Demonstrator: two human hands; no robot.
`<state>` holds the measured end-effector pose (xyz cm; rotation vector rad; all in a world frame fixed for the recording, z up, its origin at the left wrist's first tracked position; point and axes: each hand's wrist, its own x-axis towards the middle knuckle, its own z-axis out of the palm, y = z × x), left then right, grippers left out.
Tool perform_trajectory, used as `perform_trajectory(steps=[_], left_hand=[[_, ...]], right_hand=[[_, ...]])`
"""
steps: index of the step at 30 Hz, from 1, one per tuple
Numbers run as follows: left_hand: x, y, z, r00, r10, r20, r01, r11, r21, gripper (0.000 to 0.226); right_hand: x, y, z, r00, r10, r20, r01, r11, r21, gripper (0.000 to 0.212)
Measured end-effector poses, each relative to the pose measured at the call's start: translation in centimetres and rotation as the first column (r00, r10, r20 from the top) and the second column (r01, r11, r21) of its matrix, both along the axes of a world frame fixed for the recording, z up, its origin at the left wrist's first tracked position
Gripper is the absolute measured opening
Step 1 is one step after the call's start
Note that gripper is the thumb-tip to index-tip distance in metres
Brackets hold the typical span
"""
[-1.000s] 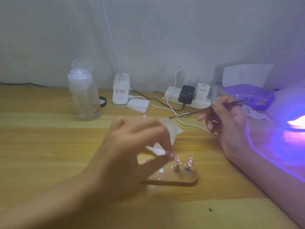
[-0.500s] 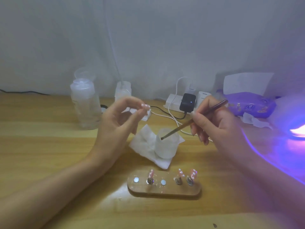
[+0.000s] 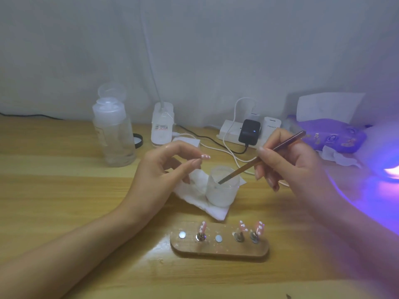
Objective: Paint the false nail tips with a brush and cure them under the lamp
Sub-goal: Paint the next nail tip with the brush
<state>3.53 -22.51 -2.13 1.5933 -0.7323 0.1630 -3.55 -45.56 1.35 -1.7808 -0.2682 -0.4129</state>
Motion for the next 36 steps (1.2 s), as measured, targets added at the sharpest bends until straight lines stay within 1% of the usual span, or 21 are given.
perform_trajectory(steps=[3,6,10,12,14,16,19,21,24,26,29,31,36], left_hand=[[0.1,0.1,-0.2,1.000,0.026,-0.011,-0.026,0.999,0.032,0.013],[0.0,0.1,-0.2,0.999,0.041,-0.011,-0.040,0.997,0.072,0.015],[-0.4,0.1,0.0,1.000,0.021,0.014,-0.022,0.994,0.107,0.016],[-0.4,0.1,0.1,0.999,0.025,0.028,-0.028,0.992,0.125,0.015],[-0.4,0.1,0.0,0.999,0.042,0.018,-0.044,0.988,0.150,0.012],[-0.4,0.1,-0.2,0.998,0.054,0.013,-0.055,0.986,0.160,0.010],[-0.3,0.1,-0.2,0.998,0.050,0.024,-0.054,0.985,0.166,0.011],[-0.3,0.1,-0.3,0.998,0.041,0.036,-0.047,0.982,0.181,0.016],[-0.3,0.0,-0.3,0.999,0.030,0.045,-0.039,0.979,0.202,0.017],[-0.3,0.0,-0.3,0.999,0.028,0.046,-0.037,0.978,0.205,0.016],[-0.3,0.0,-0.3,0.998,0.027,0.051,-0.038,0.976,0.213,0.014],[-0.3,0.1,-0.3,0.998,0.026,0.052,-0.036,0.976,0.215,0.014],[-0.4,0.1,-0.3,0.998,0.028,0.061,-0.041,0.973,0.228,0.016]], right_hand=[[-0.2,-0.3,0.0,0.995,-0.096,0.013,0.094,0.991,0.099,0.020],[-0.3,-0.4,-0.9,0.986,-0.162,-0.033,0.165,0.962,0.217,0.022],[-0.2,-0.3,-2.3,0.980,-0.149,-0.135,0.190,0.910,0.370,0.026],[-0.2,-0.2,-2.6,0.975,-0.134,-0.176,0.196,0.891,0.409,0.027],[-0.2,-0.2,-2.7,0.975,-0.130,-0.178,0.193,0.893,0.407,0.027],[-0.4,-0.1,-2.5,0.981,-0.143,-0.128,0.181,0.910,0.373,0.027],[-0.8,0.1,-1.8,0.986,-0.164,0.036,0.151,0.959,0.238,0.023],[-0.9,0.3,-0.9,0.984,-0.138,0.112,0.123,0.984,0.126,0.018],[-0.9,0.7,-0.2,0.991,-0.100,0.092,0.104,0.994,-0.033,0.015],[-0.9,0.8,-0.3,0.995,-0.085,0.056,0.089,0.993,-0.071,0.013],[-0.9,0.9,-0.7,0.999,-0.053,0.010,0.054,0.995,-0.083,0.016],[-0.8,0.9,-0.8,0.999,-0.043,-0.021,0.041,0.997,-0.058,0.018],[-0.5,0.5,-1.1,0.994,-0.097,-0.055,0.103,0.987,0.122,0.023]])
